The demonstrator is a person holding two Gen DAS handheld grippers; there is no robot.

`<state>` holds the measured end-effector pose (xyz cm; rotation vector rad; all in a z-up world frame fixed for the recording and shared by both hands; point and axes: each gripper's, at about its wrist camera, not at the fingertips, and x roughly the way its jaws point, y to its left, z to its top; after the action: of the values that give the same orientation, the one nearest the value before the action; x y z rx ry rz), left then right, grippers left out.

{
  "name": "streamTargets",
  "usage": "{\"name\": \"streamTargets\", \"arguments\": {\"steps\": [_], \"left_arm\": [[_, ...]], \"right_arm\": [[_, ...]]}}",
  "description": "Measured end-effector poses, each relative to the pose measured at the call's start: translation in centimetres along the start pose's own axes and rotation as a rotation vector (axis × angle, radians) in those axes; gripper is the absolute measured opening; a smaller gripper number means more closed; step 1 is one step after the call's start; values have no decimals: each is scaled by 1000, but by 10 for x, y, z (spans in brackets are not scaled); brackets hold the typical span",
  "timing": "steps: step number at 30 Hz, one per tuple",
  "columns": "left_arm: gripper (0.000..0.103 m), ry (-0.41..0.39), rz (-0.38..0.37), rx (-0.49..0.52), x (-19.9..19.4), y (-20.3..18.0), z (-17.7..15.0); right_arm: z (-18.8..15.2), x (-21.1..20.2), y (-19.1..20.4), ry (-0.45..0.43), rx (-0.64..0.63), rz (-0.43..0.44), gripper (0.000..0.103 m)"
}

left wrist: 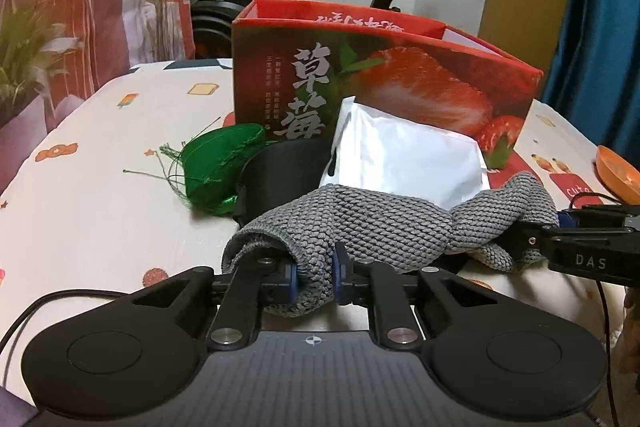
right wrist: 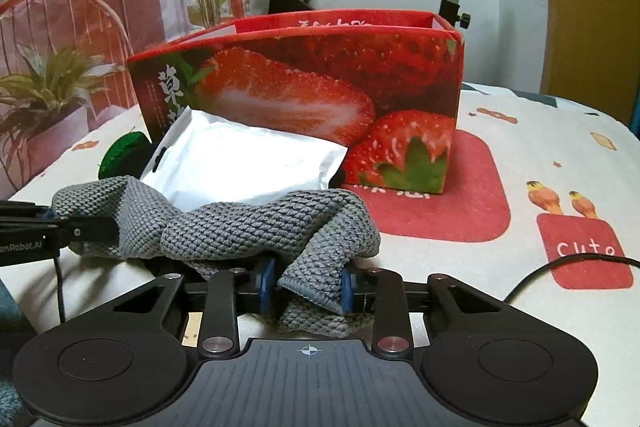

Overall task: Organize soft objects
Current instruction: 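Close the right tool on the grey knit cloth, then lift the grey cloth with the right tool over the red box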

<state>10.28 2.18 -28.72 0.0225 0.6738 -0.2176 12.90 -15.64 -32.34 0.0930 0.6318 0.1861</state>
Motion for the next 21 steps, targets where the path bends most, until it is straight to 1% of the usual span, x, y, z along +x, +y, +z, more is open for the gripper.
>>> {"name": "streamTargets", "arguments": {"steps": [5,8,12,21], "left_arm": [[15,-4,0,-30,-2,5,1],[15,-9,-17,-36,-4,6,2],[12,-26,-37,-37,-9,4,4],[11,-81,-67,-62,-26,3,16]], "right_arm": [[1,-4,3,-10,-8,20,25],[2,-7,7,-17,-21,29,24],[5,-11,9,-30,-20,36,23],[17,-26,13,-82,-18,66,22]]}}
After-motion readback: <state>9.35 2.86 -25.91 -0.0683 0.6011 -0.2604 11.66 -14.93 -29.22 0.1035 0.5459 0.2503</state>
